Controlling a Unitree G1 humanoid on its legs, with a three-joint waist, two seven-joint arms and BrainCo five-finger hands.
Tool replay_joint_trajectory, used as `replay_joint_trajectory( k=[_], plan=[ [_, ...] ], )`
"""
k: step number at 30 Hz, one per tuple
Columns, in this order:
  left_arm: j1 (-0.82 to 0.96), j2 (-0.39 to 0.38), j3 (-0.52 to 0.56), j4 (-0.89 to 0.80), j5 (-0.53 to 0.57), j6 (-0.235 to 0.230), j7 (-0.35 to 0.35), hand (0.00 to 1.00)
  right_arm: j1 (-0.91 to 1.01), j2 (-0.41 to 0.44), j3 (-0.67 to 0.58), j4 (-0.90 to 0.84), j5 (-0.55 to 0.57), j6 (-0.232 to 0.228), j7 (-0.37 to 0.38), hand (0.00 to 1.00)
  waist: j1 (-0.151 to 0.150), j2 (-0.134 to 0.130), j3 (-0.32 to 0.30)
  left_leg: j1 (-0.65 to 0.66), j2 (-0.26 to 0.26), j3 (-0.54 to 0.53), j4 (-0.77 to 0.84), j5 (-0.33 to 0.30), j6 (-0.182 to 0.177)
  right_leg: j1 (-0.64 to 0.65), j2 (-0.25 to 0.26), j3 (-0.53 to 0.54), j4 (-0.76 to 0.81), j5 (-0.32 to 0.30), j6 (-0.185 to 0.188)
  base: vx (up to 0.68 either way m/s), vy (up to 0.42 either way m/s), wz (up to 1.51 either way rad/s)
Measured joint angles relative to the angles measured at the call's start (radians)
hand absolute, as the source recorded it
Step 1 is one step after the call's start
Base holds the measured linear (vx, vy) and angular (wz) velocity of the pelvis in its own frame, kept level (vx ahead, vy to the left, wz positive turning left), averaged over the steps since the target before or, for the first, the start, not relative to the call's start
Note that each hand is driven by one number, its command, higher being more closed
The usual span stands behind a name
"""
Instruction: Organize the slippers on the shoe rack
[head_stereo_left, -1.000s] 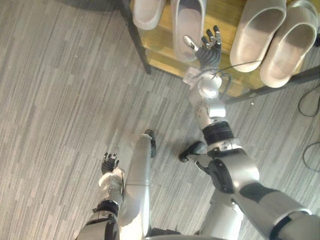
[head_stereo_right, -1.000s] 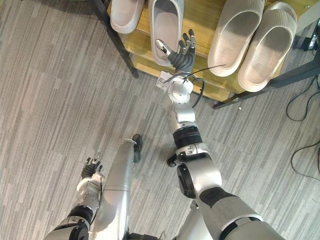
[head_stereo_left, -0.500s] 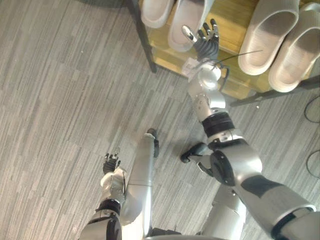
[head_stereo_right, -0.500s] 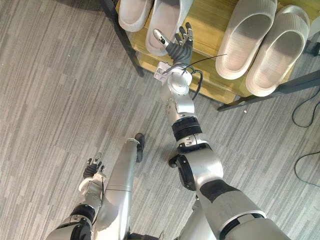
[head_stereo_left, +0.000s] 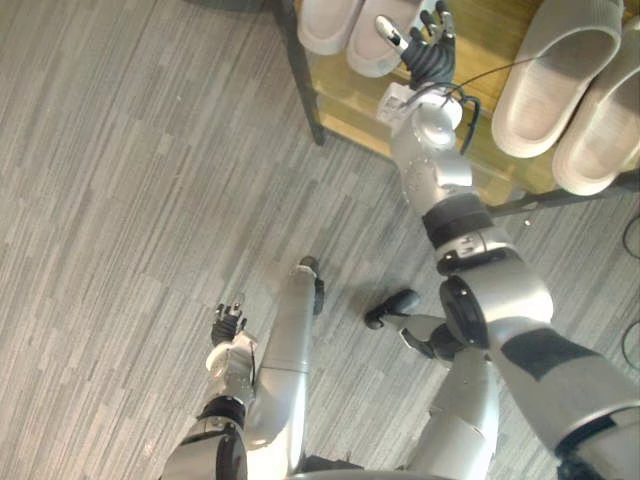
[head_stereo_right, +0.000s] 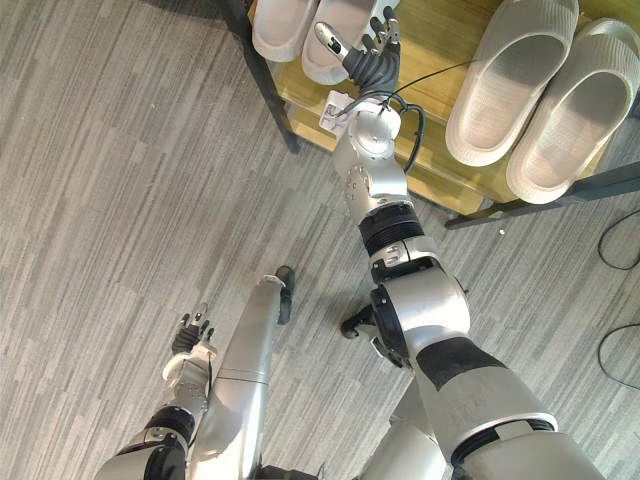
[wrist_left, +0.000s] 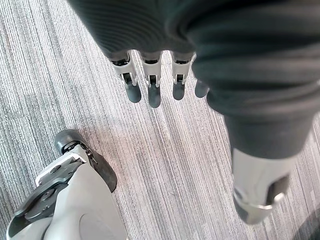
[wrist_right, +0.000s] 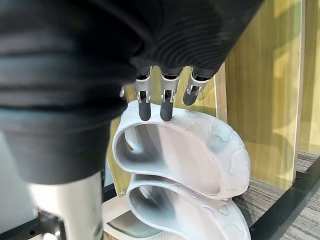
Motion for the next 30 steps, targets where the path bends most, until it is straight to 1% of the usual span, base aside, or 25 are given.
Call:
replay_joint_trajectory(
  k=[3,7,16,21,22,24,25,26,27,28,30],
  plan=[
    [-0.001,-0.004,0.000,0.001,0.000,-0.001,0.000,0.00,-0.001,-0.015,0.018,0.007,0.001,0.005,0.005,0.00,0.002,0.006,0.001,0.001,0.002,-0.001,0.000,0.004,-0.004,0.000,0.000,-0.001,0.003,-0.002,-0.003,-0.02,0.049,0.02],
    [-0.003,-0.004,0.000,0.001,0.000,-0.001,0.000,0.00,-0.002,-0.019,0.018,0.007,0.001,0.005,0.006,0.00,0.002,0.007,0.001,0.001,0.003,-0.001,0.002,0.004,-0.005,0.000,-0.001,-0.001,0.007,-0.006,-0.010,-0.02,0.058,0.01],
    [-0.026,-0.016,-0.001,0.002,-0.001,-0.001,0.000,0.00,-0.015,-0.024,0.013,0.007,-0.005,0.013,0.009,0.00,-0.001,0.013,0.003,0.014,0.012,0.012,0.020,-0.003,-0.004,0.000,0.002,0.018,0.016,-0.006,-0.011,-0.03,0.079,-0.04],
    [-0.026,-0.011,0.004,0.009,-0.004,-0.004,0.004,0.00,-0.017,0.005,-0.054,-0.011,-0.026,0.017,0.003,0.00,-0.011,0.014,0.004,0.038,0.033,0.033,0.034,-0.019,-0.004,0.001,0.018,0.047,0.017,-0.003,-0.008,-0.03,0.079,-0.15],
    [-0.026,-0.011,0.009,0.009,-0.004,-0.004,0.004,0.00,-0.013,0.018,-0.067,-0.028,-0.045,0.019,-0.003,0.00,-0.015,0.014,0.004,0.043,0.036,0.036,0.036,-0.020,-0.005,0.003,0.020,0.051,0.017,-0.002,-0.008,-0.02,0.078,-0.19],
    [-0.025,-0.012,0.029,0.009,-0.004,-0.001,0.004,0.00,0.036,0.051,-0.098,-0.159,-0.081,0.021,-0.009,0.00,-0.033,0.016,0.006,0.078,0.044,0.053,0.037,-0.025,-0.006,0.022,0.025,0.068,0.016,0.001,-0.013,-0.01,0.075,-0.13],
    [-0.025,-0.012,0.030,0.009,-0.004,-0.001,0.004,0.00,0.039,0.054,-0.098,-0.164,-0.085,0.020,-0.010,0.00,-0.034,0.016,0.006,0.080,0.044,0.054,0.037,-0.025,-0.005,0.023,0.026,0.069,0.016,0.001,-0.013,0.00,0.065,-0.11],
    [-0.021,-0.012,0.033,0.008,-0.004,0.000,0.004,0.00,0.066,0.069,-0.099,-0.212,-0.094,0.020,-0.011,0.00,-0.042,0.016,0.007,0.101,0.049,0.060,0.038,-0.032,-0.005,0.038,0.030,0.076,0.014,0.001,-0.013,0.00,0.062,-0.14],
    [-0.016,-0.011,0.038,0.008,-0.004,0.005,0.003,0.00,0.114,0.086,-0.098,-0.292,-0.124,0.022,-0.013,0.00,-0.055,0.018,0.008,0.134,0.055,0.068,0.037,-0.044,-0.005,0.064,0.033,0.082,0.010,0.001,-0.012,0.00,0.079,-0.17],
    [-0.014,-0.010,0.038,0.006,-0.004,0.006,0.002,0.00,0.137,0.095,-0.097,-0.327,-0.135,0.021,-0.013,0.00,-0.058,0.018,0.008,0.148,0.056,0.071,0.036,-0.047,-0.006,0.075,0.035,0.085,0.007,0.001,-0.012,0.00,0.078,-0.16],
    [-0.003,-0.009,0.038,-0.002,-0.010,0.008,-0.002,0.00,0.213,0.112,-0.086,-0.447,-0.179,0.020,-0.009,0.00,-0.077,0.018,0.008,0.194,0.065,0.087,0.024,-0.061,0.002,0.107,0.049,0.098,-0.010,0.005,-0.003,-0.01,0.068,-0.21]
  ],
)
